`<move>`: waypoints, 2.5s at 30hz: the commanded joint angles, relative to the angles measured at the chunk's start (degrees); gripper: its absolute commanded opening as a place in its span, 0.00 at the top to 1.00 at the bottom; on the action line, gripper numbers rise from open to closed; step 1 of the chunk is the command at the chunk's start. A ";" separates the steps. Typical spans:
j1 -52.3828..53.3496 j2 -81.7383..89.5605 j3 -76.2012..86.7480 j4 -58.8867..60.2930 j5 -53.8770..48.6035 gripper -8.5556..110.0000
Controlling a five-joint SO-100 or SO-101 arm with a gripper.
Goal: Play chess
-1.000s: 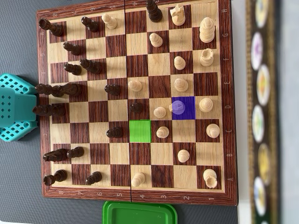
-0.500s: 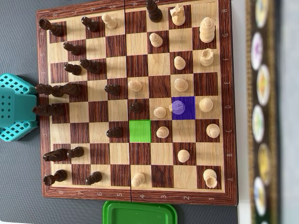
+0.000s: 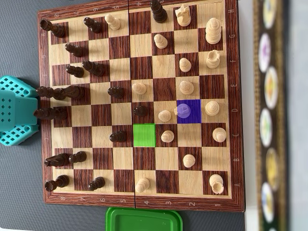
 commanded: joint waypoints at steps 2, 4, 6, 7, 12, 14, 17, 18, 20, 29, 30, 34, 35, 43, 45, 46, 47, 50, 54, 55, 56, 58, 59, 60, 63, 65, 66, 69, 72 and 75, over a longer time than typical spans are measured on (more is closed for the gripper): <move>0.18 -0.44 1.14 0.18 -0.35 0.80; 0.18 -0.44 1.14 0.18 -0.35 0.80; 0.18 -0.44 1.14 0.26 -0.44 0.80; 0.18 -0.44 1.14 0.26 -0.44 0.80; 0.26 -0.44 -2.46 4.75 -0.44 0.80; 0.26 -0.44 -4.22 8.00 -0.44 0.80; 0.26 -0.44 -5.10 10.37 -0.44 0.80; 0.26 -0.44 -5.19 10.81 -0.44 0.80; 0.26 -0.44 -5.19 11.78 -0.44 0.80; 0.26 -0.44 -8.09 19.78 -0.44 0.80; 0.26 -0.44 -8.35 20.65 -0.44 0.80; 0.26 -0.44 -8.61 23.38 -0.44 0.80; 0.26 -0.44 -8.61 23.99 -0.44 0.80; 0.26 -0.44 -10.02 33.22 -0.44 0.80; 0.26 -0.44 -12.22 37.53 -0.44 0.80; 0.26 -0.44 -13.36 39.99 -0.44 0.80; 0.26 -0.44 -14.50 42.71 -0.44 0.80; 0.26 -0.44 -16.79 50.27 -0.44 0.80; -0.35 -0.44 -16.87 56.16 -0.09 0.80; -0.35 -0.44 -16.79 56.60 -0.18 0.80; -0.44 -0.44 -16.70 57.13 0.00 0.80; -0.44 -0.44 -16.87 59.50 -0.18 0.80; -0.44 -0.44 -17.14 61.08 0.00 0.80; -0.44 -0.44 -17.31 62.93 0.00 0.79; -0.44 -0.44 -18.63 69.79 -0.26 0.79; -0.44 -0.44 -20.65 75.76 -0.35 0.79; -0.44 -0.44 -21.97 78.84 -0.44 0.79; -0.44 -0.44 -24.43 87.54 -0.44 0.79; -1.41 -0.44 -25.22 93.96 -0.44 0.79; -2.72 -0.44 -25.31 100.81 -0.53 0.79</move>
